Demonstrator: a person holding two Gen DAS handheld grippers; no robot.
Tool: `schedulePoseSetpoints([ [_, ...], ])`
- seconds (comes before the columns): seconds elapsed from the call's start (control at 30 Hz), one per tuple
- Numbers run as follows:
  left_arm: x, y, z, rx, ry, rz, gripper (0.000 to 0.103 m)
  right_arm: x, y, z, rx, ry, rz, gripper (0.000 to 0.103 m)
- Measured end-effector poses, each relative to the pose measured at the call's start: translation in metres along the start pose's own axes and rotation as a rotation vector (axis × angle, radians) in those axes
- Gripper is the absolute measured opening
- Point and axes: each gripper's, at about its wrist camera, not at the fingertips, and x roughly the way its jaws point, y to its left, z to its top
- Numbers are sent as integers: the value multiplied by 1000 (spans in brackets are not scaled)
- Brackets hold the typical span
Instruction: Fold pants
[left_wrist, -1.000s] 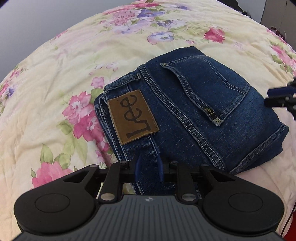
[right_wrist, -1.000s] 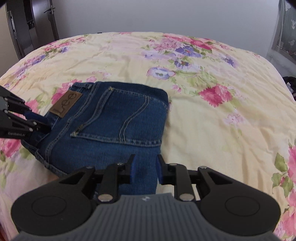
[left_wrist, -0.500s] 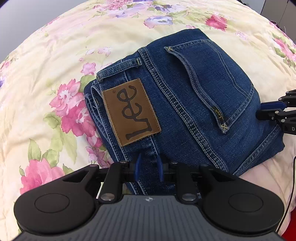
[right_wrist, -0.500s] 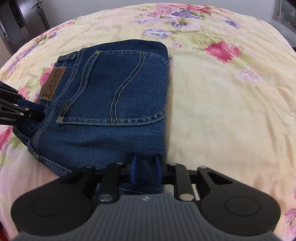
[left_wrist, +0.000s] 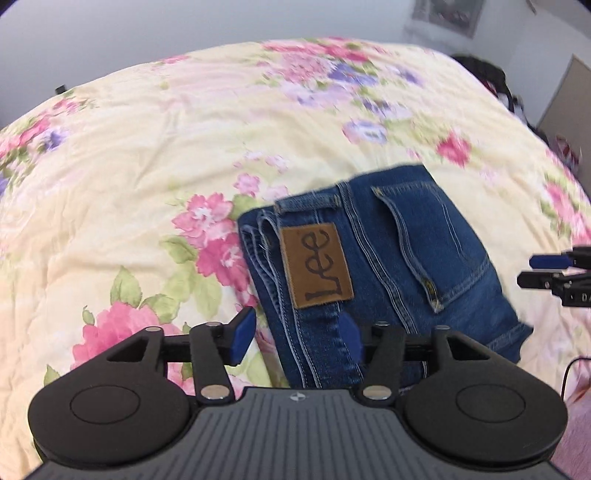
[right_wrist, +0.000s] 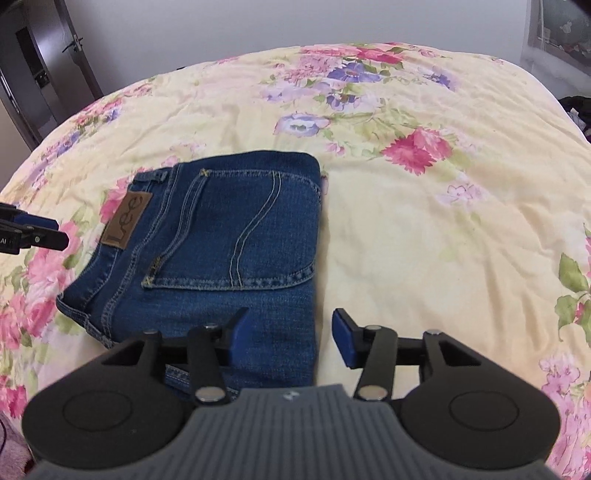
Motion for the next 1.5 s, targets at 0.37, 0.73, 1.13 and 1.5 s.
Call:
schedulePoseSetpoints([
  [0.37,42,48,-3,-409,-81,-180,84,27,-37,26,320,1,160,69],
  [0.73,95,57,-15,-397,-60,-233,91,88,-54,29,417,28,265,66],
  [1.13,115,55,-12,-379,-95,-311,89,125,-68,25,531,15,420,57],
  [1.5,101,45,-7,-319,-117,-276,50,116,-57,31,445,1,377,32],
])
